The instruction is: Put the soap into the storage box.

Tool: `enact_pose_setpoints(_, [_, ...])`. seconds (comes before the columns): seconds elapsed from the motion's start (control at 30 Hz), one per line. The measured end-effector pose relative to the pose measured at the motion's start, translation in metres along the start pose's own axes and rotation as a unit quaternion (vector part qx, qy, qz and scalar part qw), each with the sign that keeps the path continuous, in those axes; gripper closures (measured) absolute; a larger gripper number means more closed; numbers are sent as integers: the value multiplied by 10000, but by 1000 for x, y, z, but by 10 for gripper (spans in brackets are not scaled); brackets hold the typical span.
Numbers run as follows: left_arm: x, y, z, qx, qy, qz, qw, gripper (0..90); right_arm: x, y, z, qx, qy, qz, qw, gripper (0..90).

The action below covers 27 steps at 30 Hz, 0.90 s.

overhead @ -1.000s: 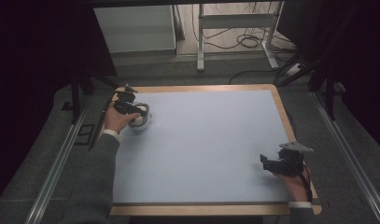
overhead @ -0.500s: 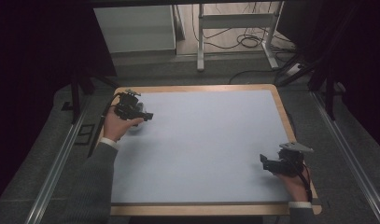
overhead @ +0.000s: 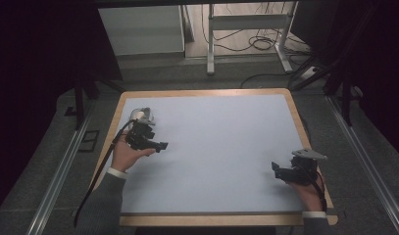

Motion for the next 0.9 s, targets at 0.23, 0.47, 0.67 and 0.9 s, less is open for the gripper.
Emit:
enact_pose_setpoints(0.23, [-23,-2,25,-163,-19,96,9998,268,0,1,1,-4,4,-7,10000,57])
enact_pose_setpoints(0.47, [-45,-4,38,-383,193,140,9990,263,1,1,-1,22,20,16,10000,57])
enact_pose_setpoints(0.67, [-57,0,39,-369,284,160,9988,263,1,1,1,12,-7,20,10000,57])
enact_pose_setpoints(0.9, [-56,3,37,-365,361,293,9983,262,2,2,-1,20,27,33,10000,57])
Point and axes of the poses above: each handheld gripper's, and its own axes: y roughly backward along the jaws, x roughly out of its top, z roughly to its right, the point moved 9 cm from there along -y, roughly forward along the jaws, and after that the axes turned 4 degrees about z, right-handed, at the moved point
